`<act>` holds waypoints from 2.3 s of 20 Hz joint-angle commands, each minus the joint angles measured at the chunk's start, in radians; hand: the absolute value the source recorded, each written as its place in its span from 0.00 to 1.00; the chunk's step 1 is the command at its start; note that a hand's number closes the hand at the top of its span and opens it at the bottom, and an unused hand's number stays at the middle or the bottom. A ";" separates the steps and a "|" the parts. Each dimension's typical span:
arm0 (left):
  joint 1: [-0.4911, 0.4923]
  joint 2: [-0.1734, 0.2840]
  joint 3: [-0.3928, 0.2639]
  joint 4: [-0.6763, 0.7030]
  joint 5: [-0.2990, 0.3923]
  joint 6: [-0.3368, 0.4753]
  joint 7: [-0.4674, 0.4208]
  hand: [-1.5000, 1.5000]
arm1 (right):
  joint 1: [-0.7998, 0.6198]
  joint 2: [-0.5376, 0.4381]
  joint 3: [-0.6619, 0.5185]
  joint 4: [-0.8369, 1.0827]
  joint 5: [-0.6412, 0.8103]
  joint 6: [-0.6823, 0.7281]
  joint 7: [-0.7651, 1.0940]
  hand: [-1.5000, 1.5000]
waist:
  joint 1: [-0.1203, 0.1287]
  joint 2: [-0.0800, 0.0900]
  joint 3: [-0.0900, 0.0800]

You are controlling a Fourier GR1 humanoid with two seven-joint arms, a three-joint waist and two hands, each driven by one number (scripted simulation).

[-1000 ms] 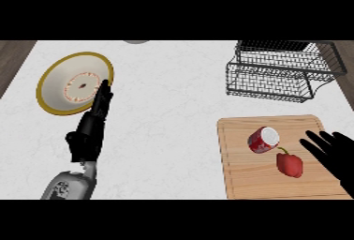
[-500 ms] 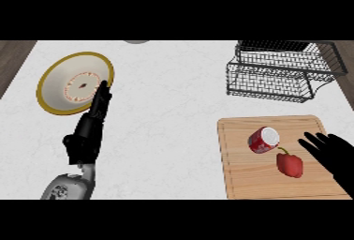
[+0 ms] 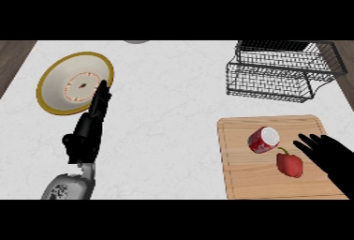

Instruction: Pick the bell pepper from the cutting board and place it in the tiered basket

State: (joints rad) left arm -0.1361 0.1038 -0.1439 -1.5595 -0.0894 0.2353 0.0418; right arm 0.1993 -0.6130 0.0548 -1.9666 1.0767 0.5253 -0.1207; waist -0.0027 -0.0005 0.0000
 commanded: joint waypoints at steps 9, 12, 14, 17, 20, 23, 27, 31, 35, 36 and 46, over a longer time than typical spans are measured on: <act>0.014 -0.057 0.003 0.017 -0.045 -0.009 -0.010 0.50 | -0.073 0.096 0.006 0.061 0.084 0.079 -0.019 0.00 | 0.000 0.000 0.000; -0.005 -0.020 0.065 0.035 -0.018 -0.046 -0.036 0.50 | -0.108 0.153 0.062 0.162 0.160 0.022 0.005 0.00 | 0.002 0.001 0.000; -0.020 -0.041 0.041 0.025 -0.047 -0.023 -0.009 0.50 | -0.121 0.114 0.009 0.287 0.148 -0.070 -0.084 0.00 | 0.003 0.001 0.000; 0.056 -0.078 -0.020 -0.091 -0.092 0.009 0.052 0.50 | -0.073 0.157 0.033 0.134 0.158 0.022 -0.022 0.00 | 0.002 -0.001 0.000; 0.047 -0.024 0.024 -0.116 -0.053 -0.064 0.064 0.50 | -0.143 0.203 0.046 0.289 0.193 -0.050 -0.033 0.00 | 0.005 0.000 0.000; -0.034 -0.051 0.073 0.046 -0.056 -0.050 -0.014 0.50 | -0.111 0.189 0.021 0.173 0.190 0.037 -0.026 0.00 | 0.000 0.000 0.000; 0.004 -0.025 0.075 -0.023 -0.032 -0.093 0.015 0.50 | -0.141 0.197 0.006 0.398 0.208 -0.144 -0.107 0.00 | 0.005 0.001 0.000; -0.026 -0.055 0.077 -0.009 -0.064 -0.063 0.038 0.50 | -0.060 0.221 0.026 0.248 0.227 -0.070 -0.074 0.00 | 0.000 0.000 0.000; 0.024 -0.089 0.033 -0.018 -0.096 -0.042 0.003 0.50 | -0.112 0.279 0.017 0.335 0.213 -0.113 -0.074 0.00 | 0.002 0.000 0.000; -0.009 -0.090 0.057 0.049 -0.085 -0.044 -0.024 0.50 | -0.131 0.287 0.021 0.375 0.229 -0.152 -0.080 0.00 | 0.001 0.001 0.000; 0.042 -0.063 0.055 -0.045 -0.083 -0.078 0.004 0.50 | -0.204 0.267 0.018 0.542 0.330 -0.466 -0.170 1.00 | 0.008 0.000 0.000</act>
State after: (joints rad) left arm -0.1429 0.0413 -0.0672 -1.5657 -0.1577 0.1611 0.0582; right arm 0.0319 -0.3358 0.0681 -1.5028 1.3579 0.1712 -0.2633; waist 0.0016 -0.0016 -0.0024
